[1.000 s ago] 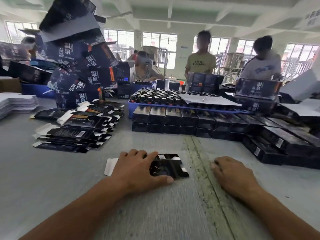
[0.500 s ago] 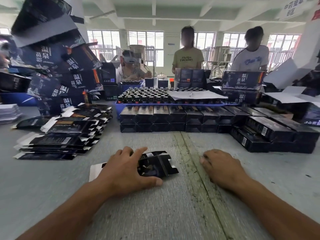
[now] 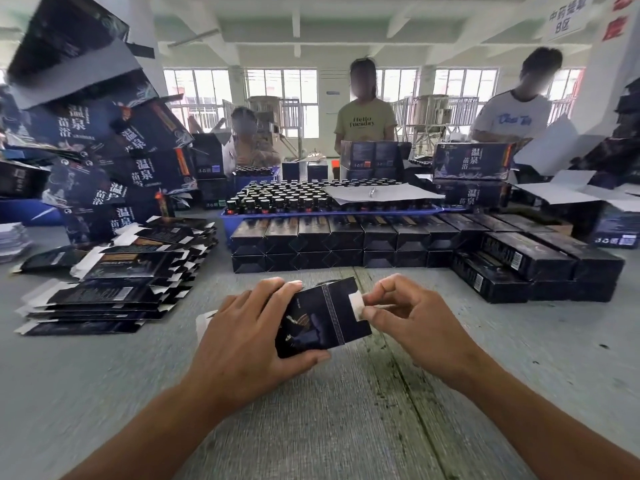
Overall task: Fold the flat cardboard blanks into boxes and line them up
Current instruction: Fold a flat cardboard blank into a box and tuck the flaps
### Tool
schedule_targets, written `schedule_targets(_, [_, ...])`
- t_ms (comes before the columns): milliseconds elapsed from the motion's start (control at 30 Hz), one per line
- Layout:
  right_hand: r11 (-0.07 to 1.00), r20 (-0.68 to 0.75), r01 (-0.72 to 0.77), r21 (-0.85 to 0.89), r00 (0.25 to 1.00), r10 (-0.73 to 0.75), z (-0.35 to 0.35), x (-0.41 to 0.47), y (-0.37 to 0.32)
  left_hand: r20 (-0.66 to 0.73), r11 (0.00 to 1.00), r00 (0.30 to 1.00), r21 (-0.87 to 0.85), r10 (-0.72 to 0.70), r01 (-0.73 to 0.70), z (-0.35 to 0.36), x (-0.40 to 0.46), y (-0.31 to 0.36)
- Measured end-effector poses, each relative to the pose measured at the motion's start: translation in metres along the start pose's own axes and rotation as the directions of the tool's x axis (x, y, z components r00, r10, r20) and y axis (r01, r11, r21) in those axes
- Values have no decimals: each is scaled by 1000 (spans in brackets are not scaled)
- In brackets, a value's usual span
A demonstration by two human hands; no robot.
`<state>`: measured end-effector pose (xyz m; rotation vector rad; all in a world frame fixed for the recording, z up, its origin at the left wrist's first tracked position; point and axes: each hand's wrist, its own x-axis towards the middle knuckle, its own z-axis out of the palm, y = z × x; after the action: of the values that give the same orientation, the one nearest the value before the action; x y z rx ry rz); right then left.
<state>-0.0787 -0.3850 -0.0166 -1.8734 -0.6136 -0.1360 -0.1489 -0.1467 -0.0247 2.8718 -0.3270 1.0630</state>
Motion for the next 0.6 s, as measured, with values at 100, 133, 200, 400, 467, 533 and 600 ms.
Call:
schedule_targets(100, [999, 41, 33, 38, 999, -34, 0, -2, -4, -62, 998, 996, 13, 65, -65, -1, 0, 4])
schedule_targets(133, [998, 53, 40, 47, 998, -42, 0, -2, -5, -61, 996, 995, 10, 85, -85, -1, 0, 5])
schedule_targets(200, [998, 88, 44, 48, 995, -48, 0, -4, -5, -36, 994, 993, -11, 111, -111, 0, -1, 5])
schedule_targets(400, [996, 118, 66, 61, 990, -73, 9, -6, -8, -68, 979, 978, -45, 197, -200, 2, -1, 3])
schedule_targets(467, [996, 103, 72, 60, 992, -78, 9, -5, -7, -91, 968, 964, -20, 249, -252, 2, 0, 3])
schedule_targets(533, [995, 93, 86, 58, 992, -91, 8, -5, -7, -82, 957, 954, 34, 289, -287, 1, 1, 3])
schedule_targets(600, [994, 91, 97, 52, 991, -101, 8, -7, -8, -60, 946, 946, 86, 318, -313, 1, 2, 4])
